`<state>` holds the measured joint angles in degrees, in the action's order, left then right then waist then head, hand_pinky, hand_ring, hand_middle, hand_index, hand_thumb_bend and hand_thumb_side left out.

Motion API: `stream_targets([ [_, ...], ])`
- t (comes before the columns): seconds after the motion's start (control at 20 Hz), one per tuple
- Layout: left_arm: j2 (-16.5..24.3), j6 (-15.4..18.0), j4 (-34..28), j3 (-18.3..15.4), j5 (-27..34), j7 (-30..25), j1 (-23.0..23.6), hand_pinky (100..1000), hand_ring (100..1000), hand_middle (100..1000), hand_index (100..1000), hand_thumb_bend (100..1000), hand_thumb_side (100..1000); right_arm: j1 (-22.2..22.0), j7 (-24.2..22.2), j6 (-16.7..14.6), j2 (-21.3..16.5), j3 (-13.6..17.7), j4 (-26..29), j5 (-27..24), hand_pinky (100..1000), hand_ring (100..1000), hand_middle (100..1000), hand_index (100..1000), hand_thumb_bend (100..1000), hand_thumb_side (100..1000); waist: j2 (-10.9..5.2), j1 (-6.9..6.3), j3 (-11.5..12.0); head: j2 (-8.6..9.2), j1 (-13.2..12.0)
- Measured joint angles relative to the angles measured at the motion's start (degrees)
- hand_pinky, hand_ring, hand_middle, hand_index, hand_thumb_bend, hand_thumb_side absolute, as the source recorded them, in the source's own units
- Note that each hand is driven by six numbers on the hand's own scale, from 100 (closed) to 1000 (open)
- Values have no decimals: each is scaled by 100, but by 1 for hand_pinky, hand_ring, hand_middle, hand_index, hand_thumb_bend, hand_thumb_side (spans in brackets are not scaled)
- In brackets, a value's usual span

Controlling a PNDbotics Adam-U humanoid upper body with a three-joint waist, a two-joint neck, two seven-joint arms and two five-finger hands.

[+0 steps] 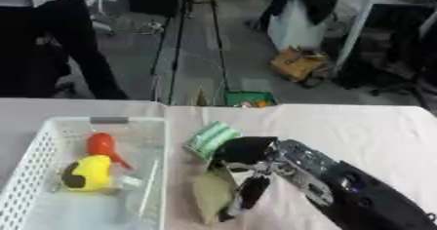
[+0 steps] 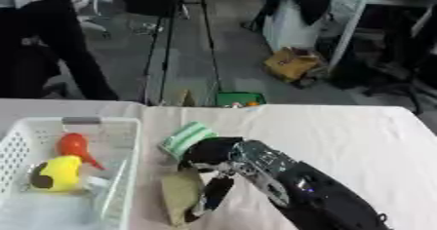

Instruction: Pick up objects on the table and place them in the box.

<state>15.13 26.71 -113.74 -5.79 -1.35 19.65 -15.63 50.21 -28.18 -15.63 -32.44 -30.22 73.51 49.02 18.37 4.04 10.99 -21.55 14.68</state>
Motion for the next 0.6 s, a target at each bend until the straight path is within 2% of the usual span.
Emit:
stream_targets([
  [0.3,-1,0,0,0,7,0,-3,953,932,1000,917,100,1000,1,1,-2,9,16,-2,0,902,834,573,773,647,633,0,0,0,1,2],
  [0.45,-1,0,0,0,7,0,-4,954,932,1000,917,100,1000,2,3,-12,25,23,-20,-1,890,763,538,743,627,620,0,0,1,1,4],
  [0.6,-2,0,0,0,7,0,-4,954,932,1000,916,100,1000,1,12,-41,42,54,-43,-4,884,751,510,707,591,621,0,0,1,1,4],
])
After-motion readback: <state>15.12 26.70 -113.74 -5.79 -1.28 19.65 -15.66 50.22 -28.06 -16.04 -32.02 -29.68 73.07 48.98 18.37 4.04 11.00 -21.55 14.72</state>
